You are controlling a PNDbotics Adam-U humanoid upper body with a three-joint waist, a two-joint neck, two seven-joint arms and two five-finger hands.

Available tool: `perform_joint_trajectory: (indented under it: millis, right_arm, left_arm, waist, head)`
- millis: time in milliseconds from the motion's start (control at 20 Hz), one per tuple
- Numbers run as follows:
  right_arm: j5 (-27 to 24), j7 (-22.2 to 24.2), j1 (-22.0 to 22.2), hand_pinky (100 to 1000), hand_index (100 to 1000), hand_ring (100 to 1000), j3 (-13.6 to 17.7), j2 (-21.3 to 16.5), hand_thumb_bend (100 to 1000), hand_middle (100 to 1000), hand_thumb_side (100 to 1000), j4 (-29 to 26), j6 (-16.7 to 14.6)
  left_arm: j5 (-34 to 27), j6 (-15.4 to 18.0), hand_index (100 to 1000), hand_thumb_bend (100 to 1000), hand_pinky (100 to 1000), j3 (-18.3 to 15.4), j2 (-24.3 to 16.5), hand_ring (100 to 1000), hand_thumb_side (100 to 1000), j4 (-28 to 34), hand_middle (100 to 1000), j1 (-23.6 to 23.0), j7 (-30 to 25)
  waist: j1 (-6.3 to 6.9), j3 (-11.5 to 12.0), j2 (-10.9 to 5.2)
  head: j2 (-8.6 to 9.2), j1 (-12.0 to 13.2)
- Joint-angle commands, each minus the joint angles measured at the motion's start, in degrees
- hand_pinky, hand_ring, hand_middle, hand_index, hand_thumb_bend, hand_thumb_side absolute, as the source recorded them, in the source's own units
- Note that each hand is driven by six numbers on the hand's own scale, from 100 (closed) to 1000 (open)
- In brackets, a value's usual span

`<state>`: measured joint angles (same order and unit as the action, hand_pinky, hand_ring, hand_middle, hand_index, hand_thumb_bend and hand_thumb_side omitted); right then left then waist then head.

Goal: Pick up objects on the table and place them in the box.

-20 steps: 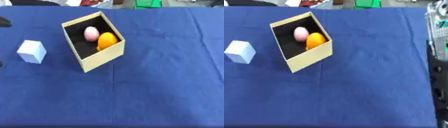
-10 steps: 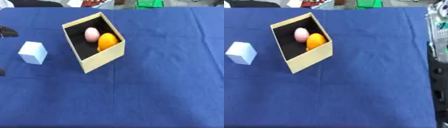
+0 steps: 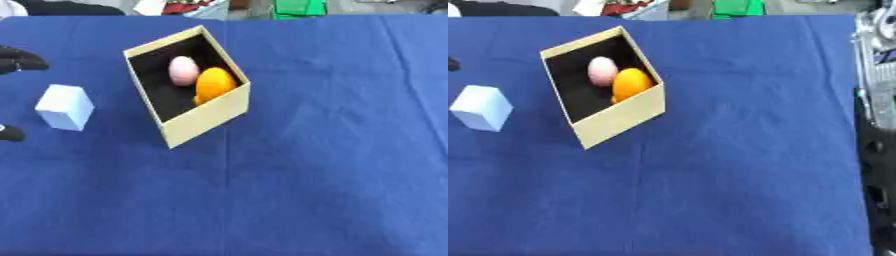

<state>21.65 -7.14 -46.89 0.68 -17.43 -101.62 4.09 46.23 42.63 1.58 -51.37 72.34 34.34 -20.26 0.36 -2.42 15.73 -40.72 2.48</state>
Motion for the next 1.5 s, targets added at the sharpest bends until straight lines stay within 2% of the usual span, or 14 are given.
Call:
perform_joint_trajectory:
  millis: [50,400,700,1150,1350,1500]
  right_arm:
    - [0.1,0.4,-1.1,895,885,1000,0.2,-0.4,100,737,649,-1.2,0.1]
    - [-0.2,0.8,-1.2,895,887,1000,0.2,0.2,100,736,650,-1.6,0.3]
    - [-0.5,0.5,-1.7,895,888,1000,0.3,0.4,100,734,651,-1.8,0.7]
    - [-1.1,0.6,-2.2,897,890,1000,0.4,0.6,100,735,649,-1.8,0.7]
    - [-1.4,0.7,-2.3,898,890,1000,0.4,0.7,100,735,648,-1.9,0.7]
    - [-1.5,0.7,-2.3,899,889,1000,0.5,0.8,100,735,647,-1.9,0.8]
  left_arm:
    - [0.3,0.8,988,787,840,0.2,-0.4,888,1000,-1.7,887,2.4,-1.6]
    - [0.9,1.4,978,758,842,0.7,1.4,889,1000,-4.4,889,4.9,-3.3]
    - [2.1,1.9,965,763,843,0.6,2.8,888,1000,-8.3,877,6.1,-6.6]
    - [5.6,1.4,941,772,839,-0.2,3.6,878,1000,-12.3,843,7.0,-8.2]
    - [6.7,1.6,926,772,836,-0.3,3.8,870,1000,-13.4,805,7.2,-8.2]
    - [6.9,2.0,893,728,822,-0.4,4.1,825,959,-13.8,670,7.1,-7.8]
  waist:
    - [0.20,-0.1,-0.86]
    - [0.30,-0.5,-0.50]
    - [0.38,-1.2,0.30]
    - [0.23,-1.9,1.14]
    - [0.14,-2.1,1.43]
    - [0.07,-2.1,1.57]
  head:
    - [0.64,0.3]
    - [0.92,-0.3]
    - [1.30,-0.5]
    - [1.84,-0.8]
    - [2.06,-0.8]
    - [2.14,-0.8]
